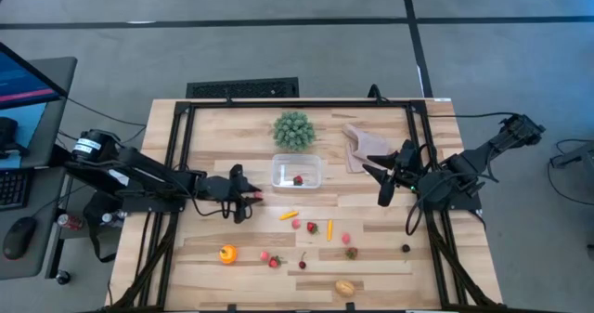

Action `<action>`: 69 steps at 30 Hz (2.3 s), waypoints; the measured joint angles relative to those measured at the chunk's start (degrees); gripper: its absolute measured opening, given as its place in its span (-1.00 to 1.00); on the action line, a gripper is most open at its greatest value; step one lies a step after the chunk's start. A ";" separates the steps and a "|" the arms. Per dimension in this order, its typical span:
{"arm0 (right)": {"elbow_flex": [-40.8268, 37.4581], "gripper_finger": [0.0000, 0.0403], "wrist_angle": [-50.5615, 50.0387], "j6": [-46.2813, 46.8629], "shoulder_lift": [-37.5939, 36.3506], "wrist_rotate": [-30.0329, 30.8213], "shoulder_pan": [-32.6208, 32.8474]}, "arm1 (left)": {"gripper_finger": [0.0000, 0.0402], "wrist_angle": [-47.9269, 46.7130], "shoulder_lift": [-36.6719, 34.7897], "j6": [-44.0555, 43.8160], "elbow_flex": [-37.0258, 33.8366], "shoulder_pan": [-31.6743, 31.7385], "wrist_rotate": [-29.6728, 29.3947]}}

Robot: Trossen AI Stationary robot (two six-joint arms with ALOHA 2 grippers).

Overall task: Pick and placing Produce into tupperware
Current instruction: Put the pink peach into the transparent container, then put the black cherry into the transparent container

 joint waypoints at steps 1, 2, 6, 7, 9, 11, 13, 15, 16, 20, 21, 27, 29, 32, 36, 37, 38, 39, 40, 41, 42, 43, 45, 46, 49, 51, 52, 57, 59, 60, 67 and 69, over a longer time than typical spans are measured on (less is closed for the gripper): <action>0.00 -0.36 0.00 0.00 0.00 0.00 0.00 | -0.38 0.01 0.00 0.78 0.88 0.00 0.00; 0.00 -0.36 0.00 0.00 0.00 0.00 0.00 | -0.38 -0.02 0.00 1.52 1.78 0.00 -0.02; 0.00 -0.36 0.00 0.00 0.00 0.00 0.00 | -0.38 -0.02 -0.02 3.65 5.38 0.70 -0.08; 0.00 -0.36 0.00 0.00 0.00 0.00 0.00 | -0.38 -0.34 -0.02 3.55 6.24 1.14 -0.50; 0.00 -0.36 0.00 0.00 0.00 0.00 0.00 | -0.38 -1.87 -0.03 2.16 8.13 2.31 -2.34; 0.00 -0.36 0.00 0.00 0.00 0.00 0.00 | -0.38 -4.46 -0.04 0.68 9.93 3.72 -4.54; 0.00 -0.36 0.00 0.00 0.00 0.00 0.00 | -0.38 -6.58 -0.04 0.36 11.61 5.26 -5.35; 0.00 -0.36 0.00 0.00 0.00 -0.02 0.00 | -0.38 -8.18 -0.04 0.75 13.13 6.83 -5.27; 0.00 -0.36 0.00 0.00 0.00 -0.01 0.00 | -0.38 -8.83 -0.04 0.93 13.68 7.46 -5.19; 0.00 -0.36 -0.31 0.00 0.00 -0.02 0.00 | -0.38 -10.79 -0.02 1.08 15.48 9.75 -4.72; 0.00 -0.36 -0.48 -0.01 0.00 -0.02 0.00 | -0.38 -10.78 0.15 1.14 15.79 10.23 -4.01; 0.00 -0.36 -1.31 -0.02 0.00 -0.02 0.00 | -0.38 -10.66 4.38 2.63 18.01 11.06 -1.44; 0.00 -0.36 -1.36 -0.02 0.00 -0.02 0.00 | -0.38 -10.94 6.86 2.66 18.99 11.06 -1.40; 0.00 -0.36 -1.54 -0.02 0.00 -0.02 0.00 | -0.38 -10.95 10.19 2.44 20.62 11.09 -1.46; 0.00 -0.36 -1.53 0.00 0.00 -0.02 0.00 | -0.38 -10.97 12.79 1.92 22.28 11.22 -2.58; 0.00 -0.36 -1.54 0.07 0.00 -0.02 0.00 | -0.38 -10.99 13.22 1.61 22.61 11.36 -2.93; 0.00 -0.36 -1.54 0.31 0.00 -0.02 0.00 | -0.38 -11.08 13.40 1.24 22.86 11.58 -3.01; 0.00 -0.36 -1.55 0.45 0.00 -0.02 0.00 | -0.38 -11.24 13.35 1.02 22.87 11.88 -3.10; 0.00 -0.36 -1.53 0.52 0.00 -0.02 0.00 | -0.38 -11.22 13.33 0.89 22.89 12.20 -3.27; 0.00 -0.36 -1.53 0.52 0.00 -0.02 0.00 | -0.38 -11.25 13.33 0.84 22.90 12.49 -3.31; 0.00 -0.36 -1.53 0.52 0.00 -0.02 0.00 | -0.38 -11.34 13.33 0.82 22.90 12.76 -3.42; 0.00 -0.36 -1.53 0.52 0.00 -0.02 0.00 | -0.37 -11.33 13.33 0.82 22.90 13.01 -3.45; 0.00 -0.36 -1.53 0.52 0.00 -0.02 0.00 | -0.37 -11.33 13.33 0.80 22.90 13.40 -3.43; 0.00 -0.36 -1.53 0.50 0.00 -0.02 0.00 | -0.37 -11.47 13.33 0.78 22.90 13.51 -3.43; 0.00 -0.36 -1.57 0.50 0.00 -0.02 0.00 | -0.34 -11.75 13.33 0.65 22.90 13.53 -3.35; 0.00 -0.36 -1.73 0.50 0.00 -0.02 0.00 | -0.31 -11.71 13.33 0.80 22.90 13.53 -2.09; 0.00 -0.36 -1.73 0.50 0.00 -0.02 0.00 | -0.29 -11.71 13.33 0.80 22.90 13.53 -1.83; 0.00 -0.36 -1.73 0.50 0.00 -0.02 0.00 | -0.12 -11.69 13.33 0.77 22.90 13.51 -0.91; 0.00 -0.36 -1.73 0.50 0.00 -0.02 0.00 | -0.05 -11.66 13.33 0.77 22.90 13.51 -0.92; 0.00 -0.36 -1.73 0.52 0.00 -0.02 0.00 | -0.02 -11.66 13.33 0.77 22.90 13.51 -0.92; 0.00 -0.36 -3.53 2.37 0.00 -5.12 0.57 | 0.06 -11.73 11.34 1.11 22.90 13.51 3.55; 0.00 -0.36 -6.63 6.88 0.02 -8.53 1.28 | 0.05 -11.64 9.34 2.26 22.90 13.51 7.93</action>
